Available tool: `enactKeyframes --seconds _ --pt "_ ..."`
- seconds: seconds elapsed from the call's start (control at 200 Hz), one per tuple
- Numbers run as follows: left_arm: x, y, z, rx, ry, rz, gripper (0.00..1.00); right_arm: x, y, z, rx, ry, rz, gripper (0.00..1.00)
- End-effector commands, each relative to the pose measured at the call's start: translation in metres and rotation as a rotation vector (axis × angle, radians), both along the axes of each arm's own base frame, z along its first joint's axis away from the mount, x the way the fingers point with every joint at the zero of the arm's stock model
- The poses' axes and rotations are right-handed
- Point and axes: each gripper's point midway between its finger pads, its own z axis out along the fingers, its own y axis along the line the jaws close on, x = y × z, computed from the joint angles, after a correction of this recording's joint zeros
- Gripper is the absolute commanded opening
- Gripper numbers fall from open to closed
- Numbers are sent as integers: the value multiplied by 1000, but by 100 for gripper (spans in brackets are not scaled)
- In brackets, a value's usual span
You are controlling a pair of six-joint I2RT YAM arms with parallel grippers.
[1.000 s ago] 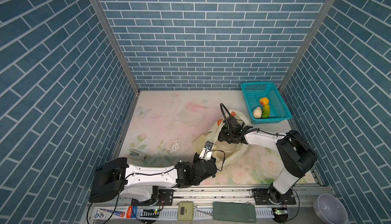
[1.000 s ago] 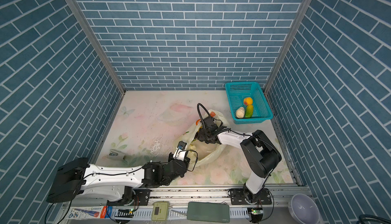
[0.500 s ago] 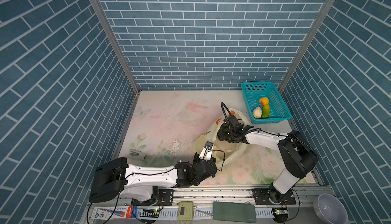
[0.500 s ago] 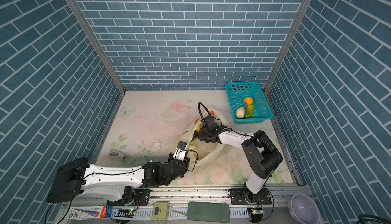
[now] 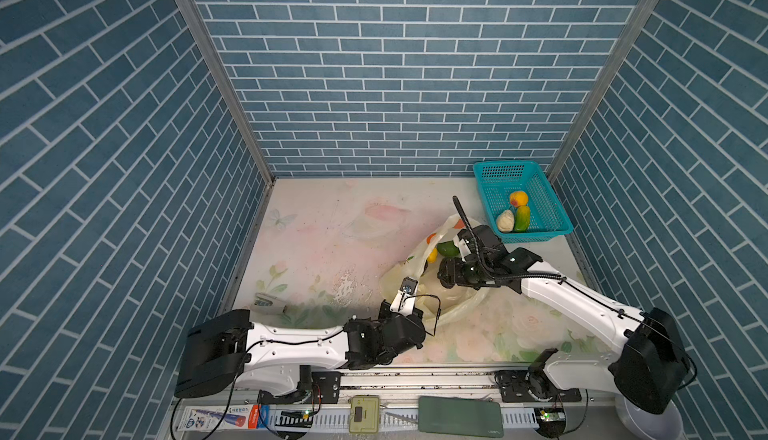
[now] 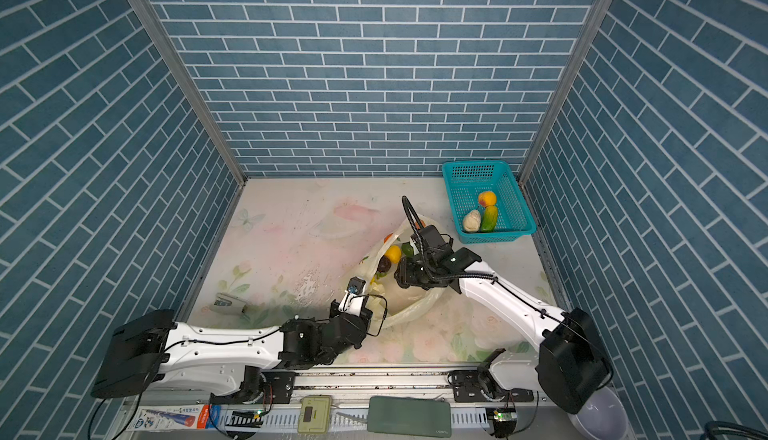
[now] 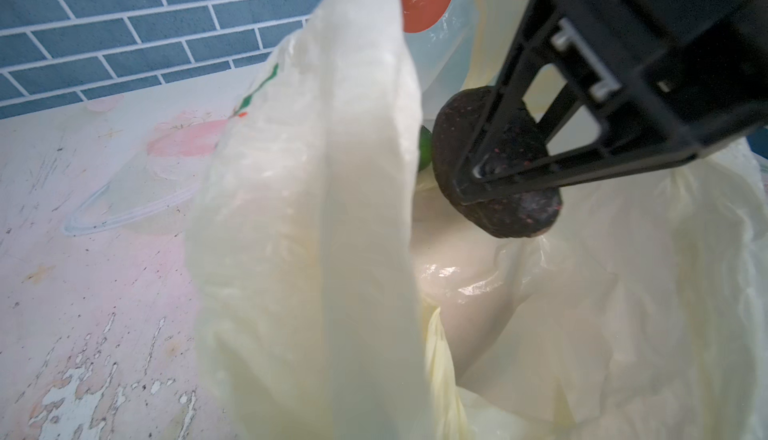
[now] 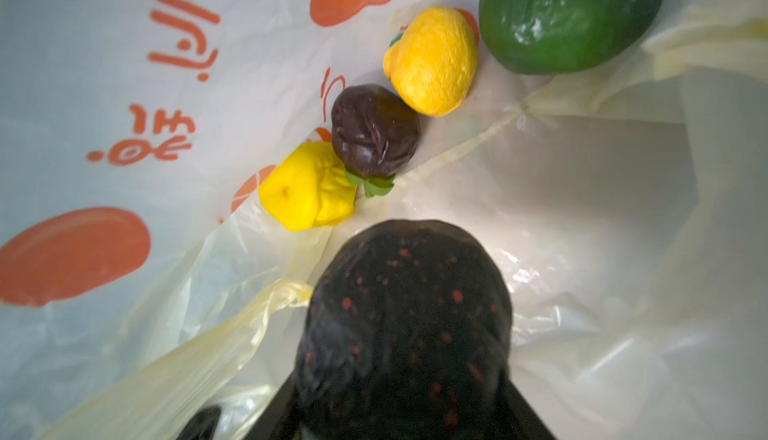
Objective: Untie the knot of the plastic bag and take out the fruit
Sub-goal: 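Grasp the dark avocado inside the bag with the right gripper, then carry the avocado to the teal basket with the right gripper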
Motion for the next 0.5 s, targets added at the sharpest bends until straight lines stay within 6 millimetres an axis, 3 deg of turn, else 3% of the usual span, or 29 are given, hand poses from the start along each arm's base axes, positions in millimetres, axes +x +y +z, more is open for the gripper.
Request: enactKeyframes --seconds 0.0,0.275,0.495 --pt "2 5 -3 15 0 16 0 -18 -1 25 22 21 61 41" --pt "2 8 -5 26 4 27 0 -23 -10 97 50 -71 98 41" --pt "2 11 -6 37 6 31 0 5 -43 139 78 -150 0 41"
